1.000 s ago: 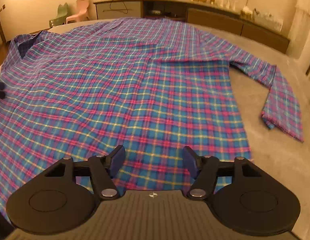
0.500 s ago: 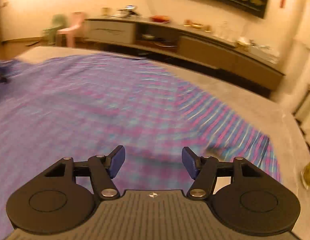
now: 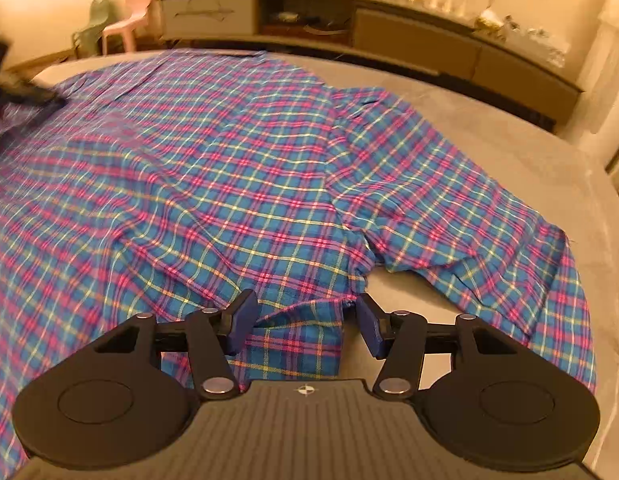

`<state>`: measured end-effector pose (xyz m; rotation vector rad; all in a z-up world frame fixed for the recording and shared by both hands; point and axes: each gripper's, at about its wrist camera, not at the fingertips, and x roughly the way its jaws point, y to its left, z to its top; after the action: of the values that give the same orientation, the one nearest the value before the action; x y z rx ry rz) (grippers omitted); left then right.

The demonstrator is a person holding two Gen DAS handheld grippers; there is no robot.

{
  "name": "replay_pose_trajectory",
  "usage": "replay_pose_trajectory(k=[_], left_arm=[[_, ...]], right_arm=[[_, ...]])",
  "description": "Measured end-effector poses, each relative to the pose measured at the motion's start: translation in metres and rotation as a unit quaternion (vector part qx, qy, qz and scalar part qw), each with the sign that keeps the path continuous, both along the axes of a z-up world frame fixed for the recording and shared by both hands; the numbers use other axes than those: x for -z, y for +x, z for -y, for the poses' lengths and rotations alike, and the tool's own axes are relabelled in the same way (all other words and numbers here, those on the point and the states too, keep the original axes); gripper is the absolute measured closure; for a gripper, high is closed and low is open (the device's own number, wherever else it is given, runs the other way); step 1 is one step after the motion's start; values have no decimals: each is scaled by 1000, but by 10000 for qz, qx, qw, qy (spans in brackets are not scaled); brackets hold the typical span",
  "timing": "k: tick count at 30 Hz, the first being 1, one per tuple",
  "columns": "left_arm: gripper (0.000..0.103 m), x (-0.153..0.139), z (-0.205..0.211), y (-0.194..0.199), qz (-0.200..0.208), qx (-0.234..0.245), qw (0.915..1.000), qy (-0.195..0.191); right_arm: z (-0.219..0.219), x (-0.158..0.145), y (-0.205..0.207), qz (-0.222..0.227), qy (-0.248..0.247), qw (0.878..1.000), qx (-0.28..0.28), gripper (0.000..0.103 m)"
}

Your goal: Fold clothes

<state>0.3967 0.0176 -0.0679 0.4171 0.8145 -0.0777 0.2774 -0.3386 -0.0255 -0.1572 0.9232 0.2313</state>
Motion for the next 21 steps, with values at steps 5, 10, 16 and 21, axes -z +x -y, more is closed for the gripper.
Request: replay_pose_trajectory(k=[5,10,16,21], left_arm=[[73,1,1,-34,-178,206,9993,-255],[69,2,2,-68,-355,412,9972,-509],[68,4,19,-51,-276,181,9995,-14],[72,5,37,-25,-145,-118,9982,576]], right_arm=[[-1,-13,18,1004,85,9944,330,45],[12,15,34,887,-148,9937,671,42],[32,15,37,684,-48,9884,1358,35],[22,14,32,673,-54,9844,1622,34]])
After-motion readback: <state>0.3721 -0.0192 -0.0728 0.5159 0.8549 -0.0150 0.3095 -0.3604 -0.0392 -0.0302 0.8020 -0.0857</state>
